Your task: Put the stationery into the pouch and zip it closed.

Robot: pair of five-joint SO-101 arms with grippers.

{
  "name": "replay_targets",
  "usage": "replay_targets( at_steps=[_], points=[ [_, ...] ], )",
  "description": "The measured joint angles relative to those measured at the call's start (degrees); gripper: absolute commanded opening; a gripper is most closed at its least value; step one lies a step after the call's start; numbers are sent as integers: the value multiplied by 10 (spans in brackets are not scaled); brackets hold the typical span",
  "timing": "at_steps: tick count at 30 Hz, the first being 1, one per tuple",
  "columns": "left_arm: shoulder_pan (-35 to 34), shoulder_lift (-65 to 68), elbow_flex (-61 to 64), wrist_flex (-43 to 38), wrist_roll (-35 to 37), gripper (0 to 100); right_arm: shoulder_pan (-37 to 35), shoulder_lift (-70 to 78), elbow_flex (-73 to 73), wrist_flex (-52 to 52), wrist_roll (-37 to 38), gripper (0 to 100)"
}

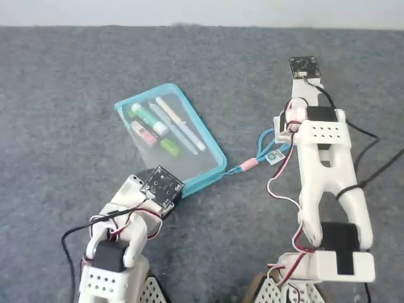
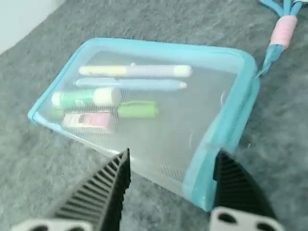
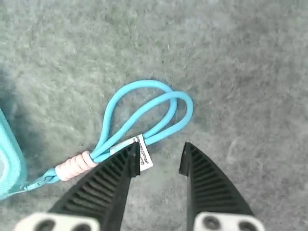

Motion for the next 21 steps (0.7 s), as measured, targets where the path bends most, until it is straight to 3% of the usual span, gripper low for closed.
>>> replay_targets(
  at_steps=[12,21],
  points=[
    [-11,0,10,16,-83,267,0,0,1,0,4,145],
    [-29,0,4,77,-89,269,-5,0,1,0,4,144]
  ],
)
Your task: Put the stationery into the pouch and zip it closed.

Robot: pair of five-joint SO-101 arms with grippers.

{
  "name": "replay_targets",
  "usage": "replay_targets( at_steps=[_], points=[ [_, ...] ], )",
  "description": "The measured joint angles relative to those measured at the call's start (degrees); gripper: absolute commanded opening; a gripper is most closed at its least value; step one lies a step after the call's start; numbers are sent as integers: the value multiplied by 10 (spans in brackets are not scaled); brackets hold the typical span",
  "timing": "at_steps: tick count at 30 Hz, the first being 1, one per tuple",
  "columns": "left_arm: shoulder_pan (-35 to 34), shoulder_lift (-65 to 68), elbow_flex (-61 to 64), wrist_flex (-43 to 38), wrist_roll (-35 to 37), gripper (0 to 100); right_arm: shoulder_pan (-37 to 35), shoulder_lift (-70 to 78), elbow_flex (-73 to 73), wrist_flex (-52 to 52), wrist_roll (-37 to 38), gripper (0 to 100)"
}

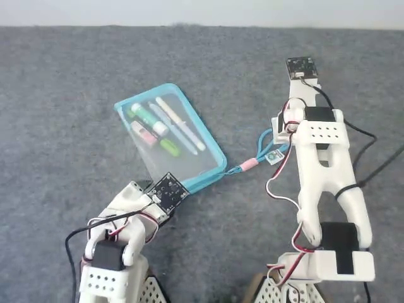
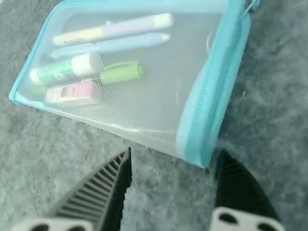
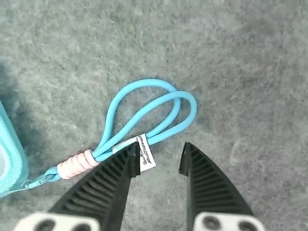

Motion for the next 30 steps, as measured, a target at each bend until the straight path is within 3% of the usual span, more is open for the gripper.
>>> replay_targets(
  at_steps=[7,13,19,30],
  points=[
    [-1,9,0,5,-26,272,-5,0,0,0,0,144],
    [1,151,-91,-4,-41,269,-30,15,0,-1,0,144],
    [-1,337,-193,-84,-41,268,-29,16,0,-1,3,144],
    [55,462,-155,-236,-41,246,-28,16,0,-16,3,144]
  ],
)
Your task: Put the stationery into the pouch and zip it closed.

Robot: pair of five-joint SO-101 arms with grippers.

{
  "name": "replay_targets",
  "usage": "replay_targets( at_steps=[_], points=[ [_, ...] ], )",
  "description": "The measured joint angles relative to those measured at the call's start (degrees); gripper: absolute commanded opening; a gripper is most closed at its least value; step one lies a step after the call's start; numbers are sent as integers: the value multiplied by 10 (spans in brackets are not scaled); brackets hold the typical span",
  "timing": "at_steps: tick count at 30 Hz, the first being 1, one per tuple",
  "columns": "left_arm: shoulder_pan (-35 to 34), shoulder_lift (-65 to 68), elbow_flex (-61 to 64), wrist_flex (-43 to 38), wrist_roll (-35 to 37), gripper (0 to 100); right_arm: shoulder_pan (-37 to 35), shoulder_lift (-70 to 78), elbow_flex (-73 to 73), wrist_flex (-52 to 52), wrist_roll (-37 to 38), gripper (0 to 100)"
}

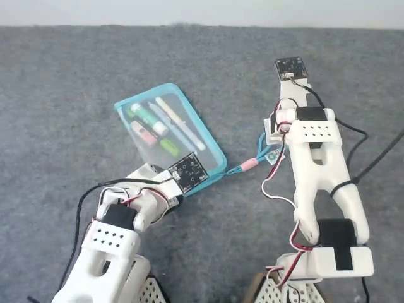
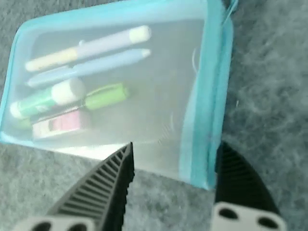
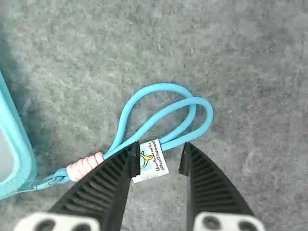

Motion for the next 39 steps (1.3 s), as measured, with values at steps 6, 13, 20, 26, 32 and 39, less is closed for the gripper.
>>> replay_targets(
  at_steps=[6,13,20,26,32,39],
  points=[
    [1,27,14,-53,0,245,2,0,0,0,0,144],
    [-47,84,16,-128,-24,242,0,0,0,0,0,144],
    [-103,114,18,-207,-30,198,1,0,0,0,0,144],
    [-117,114,90,-327,-30,192,1,0,0,0,0,144],
    [-118,116,118,-419,4,100,1,0,0,0,0,144],
    [-118,116,117,-449,47,25,2,0,0,0,0,144]
  ],
)
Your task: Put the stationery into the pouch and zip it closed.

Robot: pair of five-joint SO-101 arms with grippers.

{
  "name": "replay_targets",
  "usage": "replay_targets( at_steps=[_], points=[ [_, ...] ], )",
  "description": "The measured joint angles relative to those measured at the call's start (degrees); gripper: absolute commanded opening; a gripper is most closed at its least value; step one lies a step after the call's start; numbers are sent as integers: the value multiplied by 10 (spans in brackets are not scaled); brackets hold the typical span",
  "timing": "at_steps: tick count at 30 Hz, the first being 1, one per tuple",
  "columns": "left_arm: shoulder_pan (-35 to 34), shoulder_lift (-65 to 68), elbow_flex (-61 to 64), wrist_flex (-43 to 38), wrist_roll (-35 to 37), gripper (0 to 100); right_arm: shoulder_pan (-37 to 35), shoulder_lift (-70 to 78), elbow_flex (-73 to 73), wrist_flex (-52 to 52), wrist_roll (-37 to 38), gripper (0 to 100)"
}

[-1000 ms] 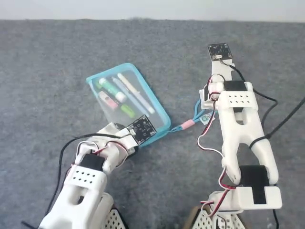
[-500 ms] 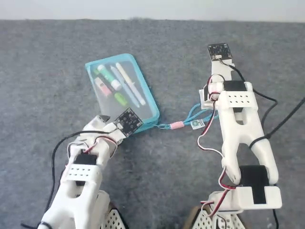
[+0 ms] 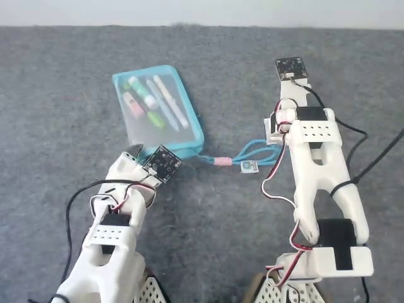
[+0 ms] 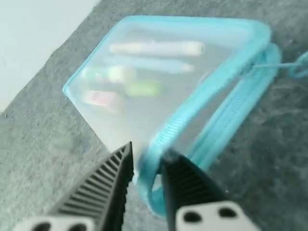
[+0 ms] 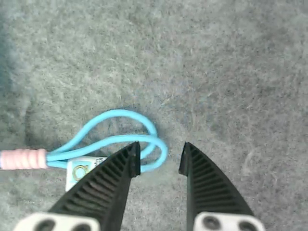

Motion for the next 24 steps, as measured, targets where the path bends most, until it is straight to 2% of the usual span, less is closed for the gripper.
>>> replay_targets(
  at_steps=[5,10,14,21,24],
  points=[
    [0,0,-38,15,36,15,-2,0,0,0,6,144],
    [4,0,-108,109,104,14,-25,0,19,-17,62,144],
    [15,0,-130,164,120,13,-62,0,34,-26,109,144],
    [18,0,-131,170,152,13,-107,-2,38,-27,123,143],
    [18,0,-131,170,163,13,-120,-38,83,-44,125,143]
  ],
)
